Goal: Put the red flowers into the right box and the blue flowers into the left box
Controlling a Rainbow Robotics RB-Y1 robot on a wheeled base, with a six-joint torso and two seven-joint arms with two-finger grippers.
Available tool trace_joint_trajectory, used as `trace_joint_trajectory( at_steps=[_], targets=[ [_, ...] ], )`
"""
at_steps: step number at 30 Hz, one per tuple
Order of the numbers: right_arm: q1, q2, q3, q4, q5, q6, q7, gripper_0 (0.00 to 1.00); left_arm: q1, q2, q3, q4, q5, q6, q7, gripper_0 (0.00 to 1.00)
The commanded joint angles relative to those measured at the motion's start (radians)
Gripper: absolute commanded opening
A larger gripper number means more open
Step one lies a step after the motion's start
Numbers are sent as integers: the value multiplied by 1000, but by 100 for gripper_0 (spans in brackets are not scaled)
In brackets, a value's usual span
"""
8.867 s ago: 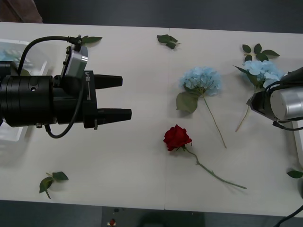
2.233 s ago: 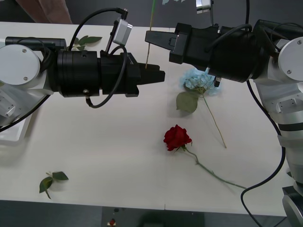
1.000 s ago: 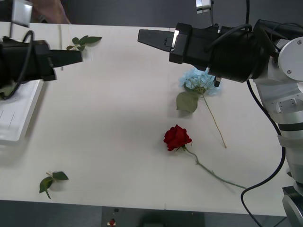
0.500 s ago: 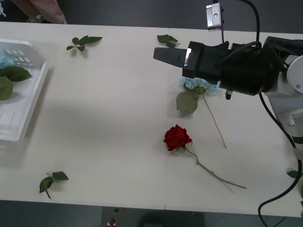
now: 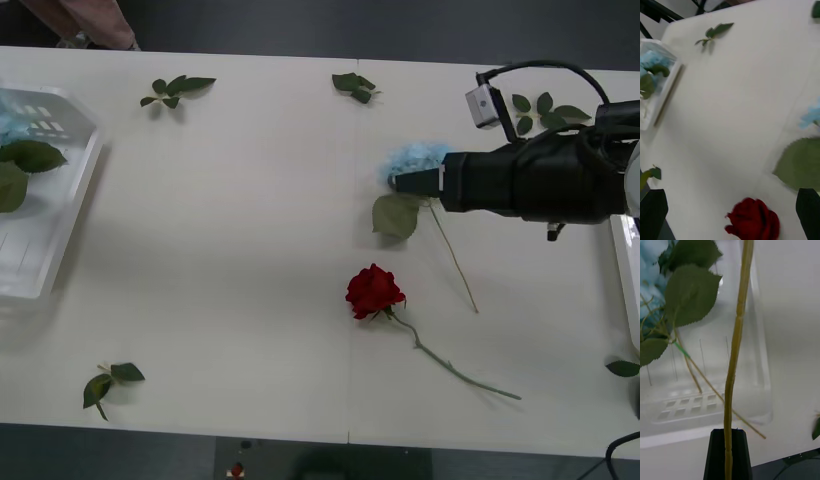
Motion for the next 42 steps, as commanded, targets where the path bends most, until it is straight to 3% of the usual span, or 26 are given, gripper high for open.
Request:
trace_joint_trajectory(
  at_steps=[1, 8, 12, 16, 19, 25, 31, 38, 42],
  targets=[
    [-12, -18, -26, -39, 128, 100, -98, 100, -9, 41, -24, -6, -63, 6, 42, 0],
    [-14, -15, -9, -37, 345, 249, -171, 100, -7, 35, -56, -3, -149, -9, 42, 0],
    [-14, -15, 29, -36, 451, 269, -177, 100, -6, 24, -56, 20, -180, -12, 37, 2],
    [-23, -8, 87, 4, 536, 239, -184, 100, -3, 16, -59, 48, -175, -30, 20, 27],
    [-43, 2, 121, 62, 572, 201, -184, 100, -1, 16, -78, 57, -155, -69, 5, 40],
    [-101, 39, 178, 173, 639, 158, -182, 100, -1, 16, -96, 83, -9, -119, -99, 55],
    [-150, 91, 222, 286, 728, 80, -179, 100, -15, 27, -64, 77, 208, -92, -144, 57],
    [-182, 133, 236, 389, 773, 17, -176, 100, -92, 18, 13, 38, 230, 31, -67, 57],
    [-182, 145, 241, 418, 790, -6, -173, 100, -138, -44, 60, -46, 216, 66, 37, 57]
  ],
)
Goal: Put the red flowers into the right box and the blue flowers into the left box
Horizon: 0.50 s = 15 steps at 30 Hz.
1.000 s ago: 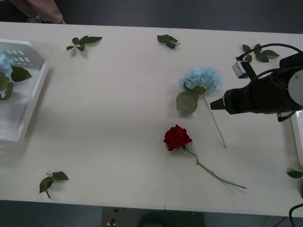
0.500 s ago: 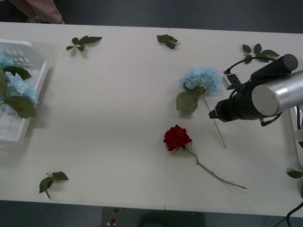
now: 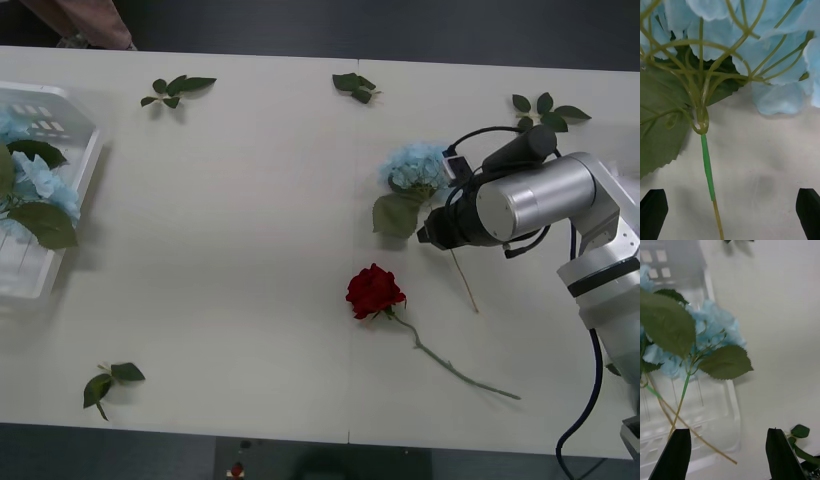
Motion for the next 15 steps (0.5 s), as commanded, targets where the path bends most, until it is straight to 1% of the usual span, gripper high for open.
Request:
trace_joint_trajectory(
  at_steps=[1, 8, 9, 10, 11, 12, 15],
  targets=[
    [-18, 9, -4, 9, 23, -32, -30, 100, -60, -47, 52, -96, -12, 15, 159, 57],
    [-18, 24, 7, 47, 46, -80, -36, 100, -114, -133, 55, -255, -32, -31, 197, 57],
    [-18, 26, 7, 47, 46, -78, -38, 51, -124, -161, 55, -288, -28, -39, 200, 57],
    [-18, 26, 7, 47, 46, -80, -39, 26, -128, -173, 55, -298, -23, -43, 200, 57],
    [-18, 27, 7, 47, 48, -80, -41, 9, -132, -189, 55, -318, -15, -48, 202, 57],
    [-18, 27, 7, 47, 46, -80, -44, 1, -135, -210, 55, -340, -8, -54, 199, 57],
    [-18, 27, 8, 47, 45, -82, -50, 0, -135, -248, 55, -415, -5, -66, 193, 57]
  ],
)
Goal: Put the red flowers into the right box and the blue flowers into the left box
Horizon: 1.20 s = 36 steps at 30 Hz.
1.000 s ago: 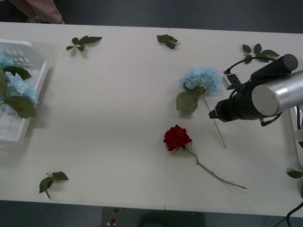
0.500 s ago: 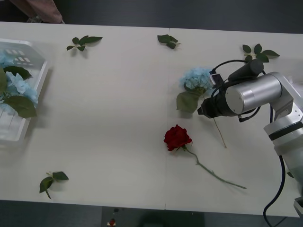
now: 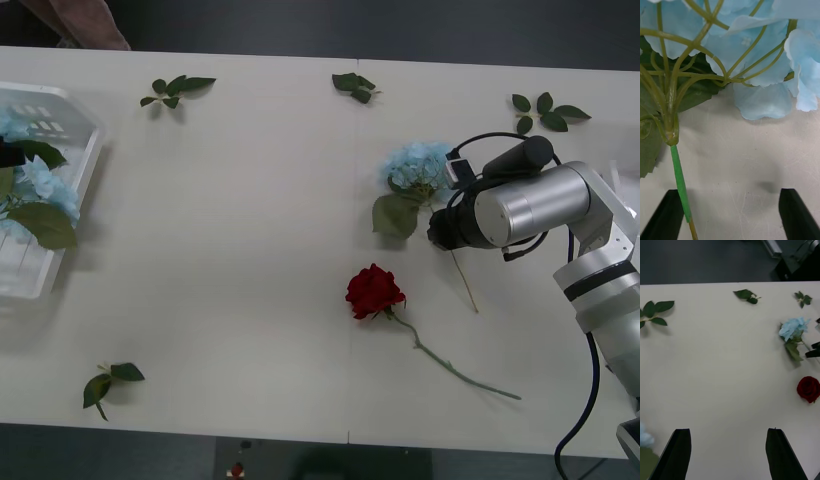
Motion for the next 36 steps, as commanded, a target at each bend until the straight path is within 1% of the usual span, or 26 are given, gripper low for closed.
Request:
trace_joint_trajectory(
  at_steps=[1, 7, 9, 13, 15, 21, 23, 26, 29, 33, 36],
  targets=[
    [-18, 18, 8, -15, 7, -5, -52, 0, -13, -39, 3, -110, 8, -18, 9, 57],
    [-18, 18, 7, -17, 0, -21, -58, 0, 3, -70, -18, -227, 8, -18, -17, 57],
    [-18, 18, 5, -27, -4, -30, -58, 0, 3, -105, -31, -257, 8, -18, -64, 57],
    [-18, 6, -4, -73, -16, -24, -52, 0, -3, -176, -64, -282, 10, -18, -129, 57],
    [-18, -4, -15, -121, -28, 4, -46, 0, -16, -214, -101, -284, 8, -18, -176, 57],
    [-18, -25, -71, -239, -142, 75, -22, 0, -36, -308, -153, -264, -4, -14, -267, 57],
    [-18, -27, -96, -284, -192, 91, -12, 0, -51, -349, -161, -245, -4, 9, -278, 57],
    [-18, -27, -131, -342, -283, 95, 7, 0, -88, -416, -161, -208, -7, 81, -279, 57],
    [-18, -27, -162, -392, -378, 91, 20, 0, -112, -459, -160, -198, -7, 130, -279, 57],
    [-18, -25, -208, -415, -553, 70, 56, 0, -114, -467, -160, -202, -5, 135, -281, 57],
    [-18, -19, -248, -422, -701, 53, 136, 0, -114, -467, -160, -214, 16, 143, -278, 57]
  ],
)
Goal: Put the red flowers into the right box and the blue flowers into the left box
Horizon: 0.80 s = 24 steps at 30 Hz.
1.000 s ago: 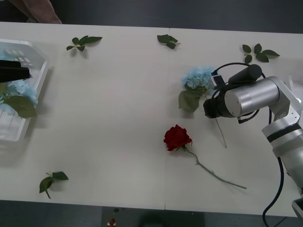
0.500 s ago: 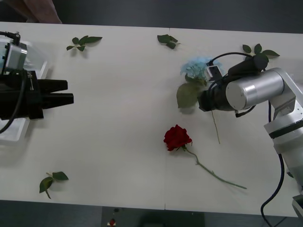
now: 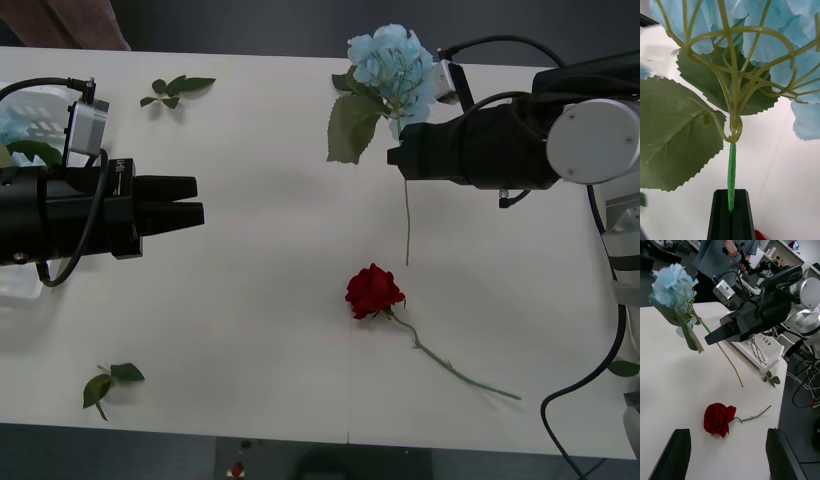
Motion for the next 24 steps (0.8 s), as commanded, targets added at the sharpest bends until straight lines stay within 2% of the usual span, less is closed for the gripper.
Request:
trace_joint_trajectory(
  at_steps=[1, 14, 24],
  targets=[
    [-18, -16, -47, -42, -144, -22, 141, 0, -10, 20, 18, -39, 21, 12, -56, 57],
    [-57, 10, -96, -42, -578, -59, 343, 0, -13, 20, 18, -43, 62, 23, -41, 57],
    [-89, 54, -93, -81, -673, -62, 357, 0, -76, -21, -44, -42, 99, -30, 93, 57]
  ],
)
